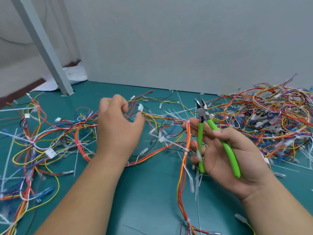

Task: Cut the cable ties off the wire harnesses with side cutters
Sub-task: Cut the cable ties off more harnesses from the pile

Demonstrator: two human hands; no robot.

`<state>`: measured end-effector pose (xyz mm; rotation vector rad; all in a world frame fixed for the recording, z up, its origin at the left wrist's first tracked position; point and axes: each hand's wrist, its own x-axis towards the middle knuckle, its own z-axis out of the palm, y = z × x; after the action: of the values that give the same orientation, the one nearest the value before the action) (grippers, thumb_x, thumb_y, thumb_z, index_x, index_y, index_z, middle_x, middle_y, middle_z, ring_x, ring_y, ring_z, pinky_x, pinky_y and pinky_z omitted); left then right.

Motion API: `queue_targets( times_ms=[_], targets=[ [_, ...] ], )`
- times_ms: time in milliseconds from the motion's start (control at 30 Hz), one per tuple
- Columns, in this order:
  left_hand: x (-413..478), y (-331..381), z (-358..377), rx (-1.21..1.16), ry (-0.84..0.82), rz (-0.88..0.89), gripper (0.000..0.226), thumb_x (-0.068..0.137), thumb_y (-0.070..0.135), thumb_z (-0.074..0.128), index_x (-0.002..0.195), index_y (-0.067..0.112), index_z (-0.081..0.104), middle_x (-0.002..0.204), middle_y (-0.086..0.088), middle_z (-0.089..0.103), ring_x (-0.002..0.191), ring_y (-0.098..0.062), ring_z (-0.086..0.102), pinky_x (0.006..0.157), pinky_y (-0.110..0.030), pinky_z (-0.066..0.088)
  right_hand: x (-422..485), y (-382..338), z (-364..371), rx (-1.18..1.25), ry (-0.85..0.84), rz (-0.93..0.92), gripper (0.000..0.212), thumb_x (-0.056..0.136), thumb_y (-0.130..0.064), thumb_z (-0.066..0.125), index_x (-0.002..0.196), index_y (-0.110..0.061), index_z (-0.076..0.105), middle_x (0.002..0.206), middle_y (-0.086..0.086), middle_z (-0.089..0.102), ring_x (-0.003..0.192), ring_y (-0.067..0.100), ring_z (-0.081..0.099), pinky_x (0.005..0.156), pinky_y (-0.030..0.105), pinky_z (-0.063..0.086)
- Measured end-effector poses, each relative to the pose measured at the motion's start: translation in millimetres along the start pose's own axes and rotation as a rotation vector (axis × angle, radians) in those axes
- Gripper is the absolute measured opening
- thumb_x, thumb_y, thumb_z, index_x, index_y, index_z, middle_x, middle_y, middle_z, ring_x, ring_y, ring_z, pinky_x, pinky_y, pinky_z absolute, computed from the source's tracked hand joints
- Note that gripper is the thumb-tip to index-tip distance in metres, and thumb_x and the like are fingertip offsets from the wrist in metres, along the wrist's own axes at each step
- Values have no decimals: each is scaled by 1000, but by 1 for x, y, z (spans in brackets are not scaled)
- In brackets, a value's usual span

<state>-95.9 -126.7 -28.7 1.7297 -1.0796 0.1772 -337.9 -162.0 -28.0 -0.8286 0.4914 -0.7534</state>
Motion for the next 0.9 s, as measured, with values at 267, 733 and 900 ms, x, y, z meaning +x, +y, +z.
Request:
queue_targets(
  times_ms=[267, 733, 900],
  targets=[
    [-34, 34, 22, -385, -570, -91, 46, 98, 50, 54, 72, 17, 72, 67, 8, 70, 66, -7, 65, 69, -27, 52, 1, 7, 4, -72, -7, -28, 54, 71, -24, 70, 125, -12, 72, 132, 2, 66, 85, 21, 54, 69, 38, 37],
    [-34, 33, 27, -544, -462, -328, 14, 90, 14, 71, 79, 16, 79, 68, 10, 73, 56, 3, 58, 57, -9, 42, -4, 10, 16, -882, 365, -423, 29, 67, -45, 76, 95, -51, 75, 89, -7, 73, 75, 0, 66, 69, 12, 50],
    [-31, 25, 29, -429, -339, -205, 10, 89, 22, 73, 83, 27, 78, 69, 21, 71, 64, 6, 62, 63, -11, 45, -8, 10, 19, -1234, 383, -561, 32, 81, -41, 67, 105, -60, 59, 102, -20, 59, 102, -3, 59, 79, 2, 39]
  ],
)
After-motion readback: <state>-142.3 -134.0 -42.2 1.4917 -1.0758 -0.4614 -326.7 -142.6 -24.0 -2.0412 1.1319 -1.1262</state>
